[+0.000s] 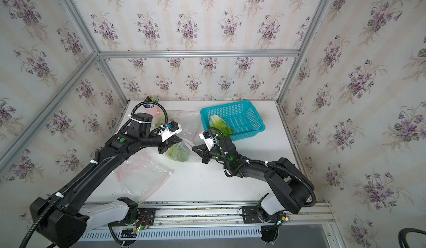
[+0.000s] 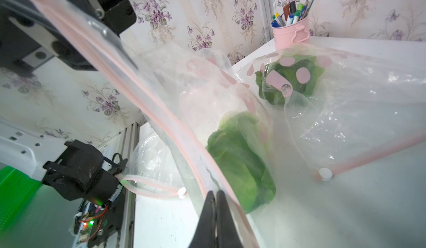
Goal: Open the zip-top bag and take out the chinese cabbages
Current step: Open the zipper of the food storage bag at the center of the board.
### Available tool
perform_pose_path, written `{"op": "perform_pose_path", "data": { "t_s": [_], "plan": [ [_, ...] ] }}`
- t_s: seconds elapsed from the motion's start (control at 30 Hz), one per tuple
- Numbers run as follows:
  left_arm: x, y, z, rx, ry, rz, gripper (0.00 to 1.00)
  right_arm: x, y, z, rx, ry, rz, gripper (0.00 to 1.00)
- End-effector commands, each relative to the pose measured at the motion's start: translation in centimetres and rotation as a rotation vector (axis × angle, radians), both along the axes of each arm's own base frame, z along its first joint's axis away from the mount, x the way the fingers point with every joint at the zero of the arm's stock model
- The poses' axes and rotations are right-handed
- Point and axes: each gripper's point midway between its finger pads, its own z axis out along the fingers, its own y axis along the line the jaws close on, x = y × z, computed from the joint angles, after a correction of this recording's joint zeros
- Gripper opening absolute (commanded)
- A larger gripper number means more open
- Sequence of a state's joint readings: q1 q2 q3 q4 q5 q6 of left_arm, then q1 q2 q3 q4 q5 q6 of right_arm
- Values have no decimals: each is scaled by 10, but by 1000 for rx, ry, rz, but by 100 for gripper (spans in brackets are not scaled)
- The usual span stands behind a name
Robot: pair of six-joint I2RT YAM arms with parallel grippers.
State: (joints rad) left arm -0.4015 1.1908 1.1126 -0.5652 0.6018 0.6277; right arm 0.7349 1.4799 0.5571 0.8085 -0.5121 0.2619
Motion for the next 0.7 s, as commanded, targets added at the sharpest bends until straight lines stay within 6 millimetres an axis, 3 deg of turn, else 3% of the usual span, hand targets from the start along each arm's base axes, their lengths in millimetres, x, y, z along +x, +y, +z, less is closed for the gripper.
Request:
{"op": "perform_pose_path", "data": {
  "t_s": [0.0, 0.27, 0.43, 0.67],
  "plan": [
    [1, -3, 2, -8, -21, -16, 0, 0, 0, 8, 24, -36, -6, 0],
    [1, -4, 0, -4, -16, -19, 0, 4, 2, -1, 4, -3, -23, 1],
    [-3, -4, 1, -10, -22, -30, 0, 15, 1, -9, -40, 11, -71, 34],
    [-8, -7, -3, -10, -11, -45, 0, 19, 5, -23, -66, 52, -74, 36]
  ]
}}
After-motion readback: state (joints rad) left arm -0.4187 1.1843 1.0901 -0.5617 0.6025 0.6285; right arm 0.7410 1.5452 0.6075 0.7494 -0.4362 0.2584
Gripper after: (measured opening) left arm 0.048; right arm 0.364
